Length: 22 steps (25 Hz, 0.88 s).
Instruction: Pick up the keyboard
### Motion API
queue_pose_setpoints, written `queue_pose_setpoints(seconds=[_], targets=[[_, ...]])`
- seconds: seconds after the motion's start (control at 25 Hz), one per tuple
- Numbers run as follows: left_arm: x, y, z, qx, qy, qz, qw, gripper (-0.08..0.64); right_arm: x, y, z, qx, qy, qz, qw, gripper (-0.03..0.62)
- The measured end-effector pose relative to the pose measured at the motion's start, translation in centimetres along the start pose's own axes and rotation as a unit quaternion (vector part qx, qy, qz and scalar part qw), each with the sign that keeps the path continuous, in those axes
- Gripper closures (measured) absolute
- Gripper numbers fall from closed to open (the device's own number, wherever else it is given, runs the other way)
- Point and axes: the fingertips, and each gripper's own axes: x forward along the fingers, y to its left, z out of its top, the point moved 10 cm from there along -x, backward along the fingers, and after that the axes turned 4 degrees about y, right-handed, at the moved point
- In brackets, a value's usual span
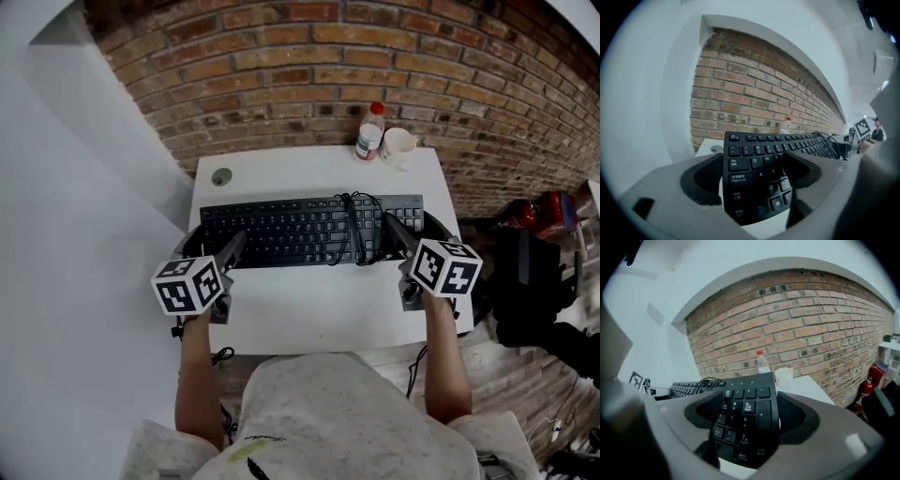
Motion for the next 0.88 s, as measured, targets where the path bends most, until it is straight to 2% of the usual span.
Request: queue_pose_setpoints(seconds=[0.48, 0.88], targets=[[-3.8, -0.8, 4.0, 0.022, -0.092, -0.005, 0.9955, 0.16, -3.5, 2.9, 4.9, -0.05, -0.095, 0.008, 0.994, 0.22], [-3.8, -0.6, 4.8, 0.021, -0.107, -0.003, 0.994, 0.16, -3.4, 3.2, 6.0, -0.059, -0.11, 0.01, 0.992, 0.219]])
